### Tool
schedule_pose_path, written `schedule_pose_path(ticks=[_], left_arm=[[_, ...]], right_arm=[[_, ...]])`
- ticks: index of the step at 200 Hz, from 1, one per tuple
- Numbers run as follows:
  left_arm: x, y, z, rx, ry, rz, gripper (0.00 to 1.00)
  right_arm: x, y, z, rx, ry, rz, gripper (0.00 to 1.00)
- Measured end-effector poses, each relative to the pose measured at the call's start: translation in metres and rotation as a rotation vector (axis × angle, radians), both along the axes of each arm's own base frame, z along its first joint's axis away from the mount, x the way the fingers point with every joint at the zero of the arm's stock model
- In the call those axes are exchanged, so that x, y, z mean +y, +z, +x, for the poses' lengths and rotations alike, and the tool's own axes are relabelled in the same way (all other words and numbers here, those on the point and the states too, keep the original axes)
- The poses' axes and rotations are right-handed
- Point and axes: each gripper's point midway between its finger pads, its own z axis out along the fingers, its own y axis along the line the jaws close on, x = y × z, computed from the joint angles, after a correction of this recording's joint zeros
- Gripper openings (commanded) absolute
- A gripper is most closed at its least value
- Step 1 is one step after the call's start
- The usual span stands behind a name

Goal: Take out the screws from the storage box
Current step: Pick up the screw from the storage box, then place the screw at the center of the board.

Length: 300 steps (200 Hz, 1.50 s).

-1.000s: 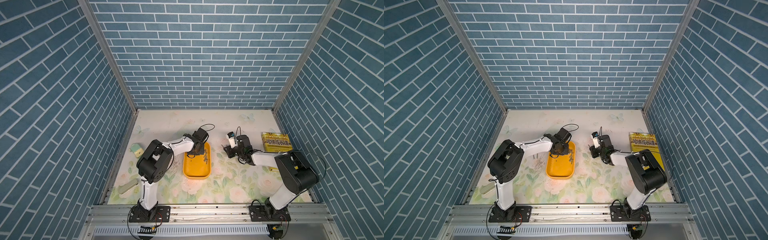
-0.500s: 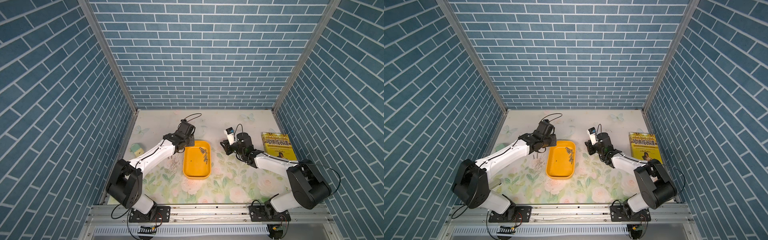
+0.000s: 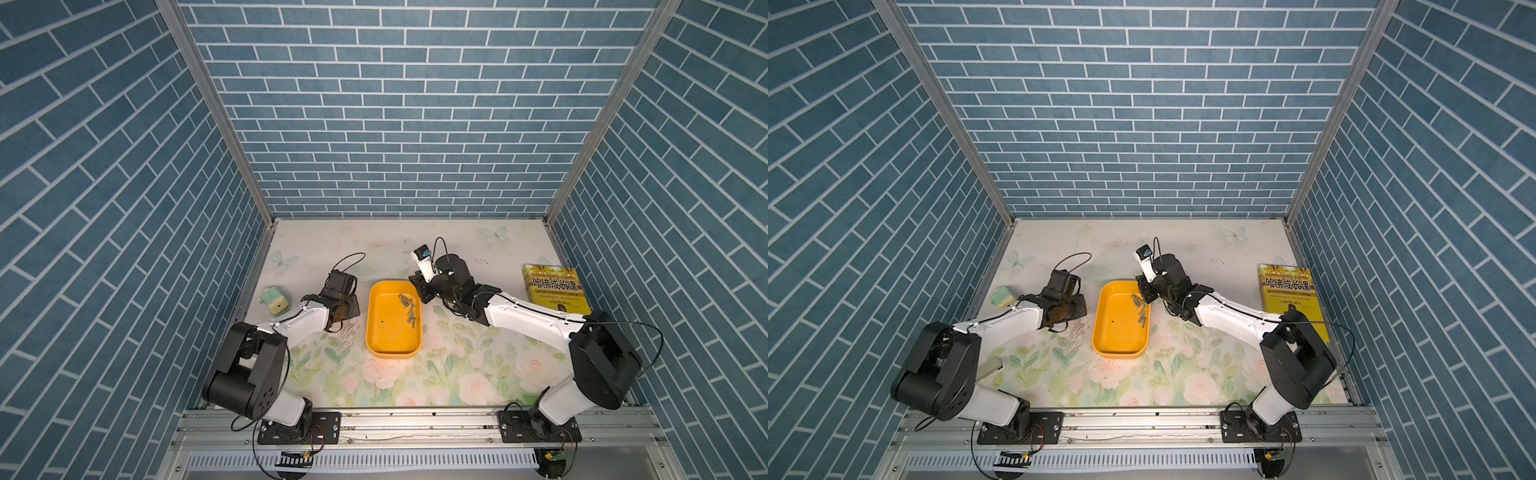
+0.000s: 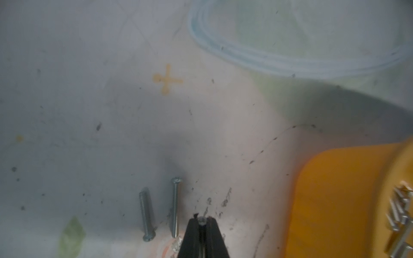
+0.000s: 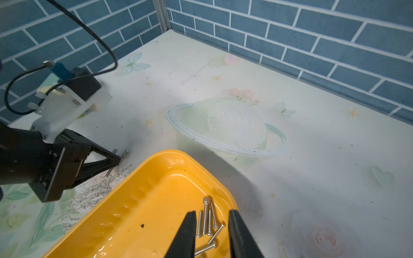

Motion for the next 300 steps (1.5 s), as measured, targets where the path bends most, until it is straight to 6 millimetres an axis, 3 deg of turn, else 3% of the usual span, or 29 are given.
schedule_pose_path(ticks=[11, 52, 89, 117, 185, 212, 300], left_arm=[[0.000, -0.009, -0.002, 0.025, -0.002, -0.004, 0.00], [-0.007, -0.009, 0.007, -0.002, -0.012, -0.037, 0.00], [-0.007, -0.009, 0.009, -0.007, -0.010, -0.036, 0.00], [-0.006, -0.009, 0.009, -0.009, -0.007, -0.032, 0.17], [-0.007, -0.008, 0.011, -0.018, -0.008, -0.035, 0.30], [-0.008, -0.006, 0.012, -0.022, -0.011, -0.036, 0.40], [-0.006, -0.001, 0.007, -0.017, -0.009, -0.034, 0.48]], right_arm=[[0.004, -0.011, 0.000, 0.022, 0.003, -0.028, 0.28], [0.021, -0.050, 0.007, 0.105, 0.011, -0.127, 0.26], [0.026, -0.070, 0.011, 0.150, 0.011, -0.182, 0.26], [0.032, -0.079, 0.012, 0.171, 0.013, -0.212, 0.25], [0.034, -0.112, 0.007, 0.227, 0.013, -0.296, 0.25], [0.032, -0.116, 0.009, 0.234, 0.003, -0.319, 0.25], [0.035, -0.119, 0.018, 0.252, -0.029, -0.367, 0.25]])
